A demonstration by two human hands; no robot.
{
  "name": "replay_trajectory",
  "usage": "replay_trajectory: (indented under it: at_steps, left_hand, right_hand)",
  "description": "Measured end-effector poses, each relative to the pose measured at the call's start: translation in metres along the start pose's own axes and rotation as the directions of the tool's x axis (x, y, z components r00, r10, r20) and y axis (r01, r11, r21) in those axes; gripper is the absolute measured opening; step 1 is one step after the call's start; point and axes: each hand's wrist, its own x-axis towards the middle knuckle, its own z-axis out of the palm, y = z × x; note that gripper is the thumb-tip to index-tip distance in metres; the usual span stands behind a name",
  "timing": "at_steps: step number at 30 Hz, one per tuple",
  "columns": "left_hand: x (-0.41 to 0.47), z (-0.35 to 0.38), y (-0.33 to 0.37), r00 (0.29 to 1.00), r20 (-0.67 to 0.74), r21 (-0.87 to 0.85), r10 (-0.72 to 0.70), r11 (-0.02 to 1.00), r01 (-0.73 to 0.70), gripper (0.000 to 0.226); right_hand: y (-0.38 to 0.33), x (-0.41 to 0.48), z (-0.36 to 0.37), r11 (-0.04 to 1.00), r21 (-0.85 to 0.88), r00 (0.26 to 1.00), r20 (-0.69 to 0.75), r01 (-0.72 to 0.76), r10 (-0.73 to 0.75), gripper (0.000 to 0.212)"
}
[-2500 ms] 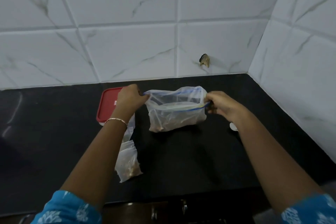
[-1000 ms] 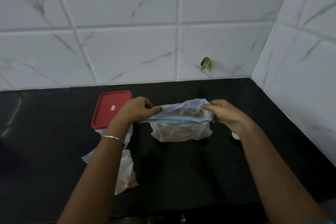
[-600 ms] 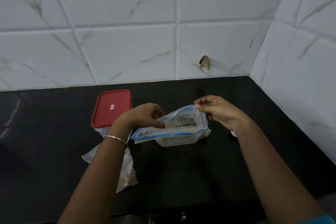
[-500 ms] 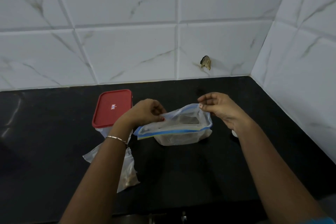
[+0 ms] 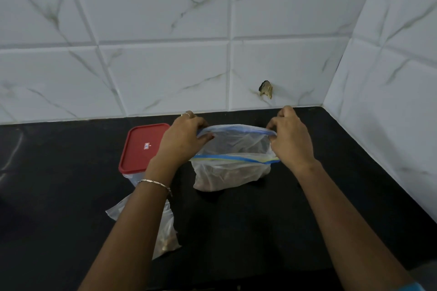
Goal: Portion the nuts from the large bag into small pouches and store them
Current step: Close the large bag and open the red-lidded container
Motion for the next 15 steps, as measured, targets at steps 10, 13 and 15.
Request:
replay_trajectory:
  at_steps: [10, 13, 15]
  left_hand:
    - [0.000, -0.019, 0.008, 0.999, 0.032, -0.222, -0.029, 0.974, 0.036, 0.013]
    - [0.004, -0.022, 0.008, 0.992, -0.107, -0.218, -0.072, 0.975, 0.047, 0.019]
    - [0.007, -0.023, 0.010, 0.990, -0.119, -0.182, -0.073, 0.982, 0.050, 0.024]
  right_hand:
    - [0.005, 0.010, -0.005, 0.767, 0.531, 0.906, 0.395, -0.360, 0.152, 0.011]
    - [0.007, 0.014, -0.014, 0.702, 0.587, 0.884, 0.449, -0.404, 0.133, 0.010]
    - [0.007, 0.015, -0.021, 0.670, 0.604, 0.836, 0.546, -0.432, 0.048, 0.012]
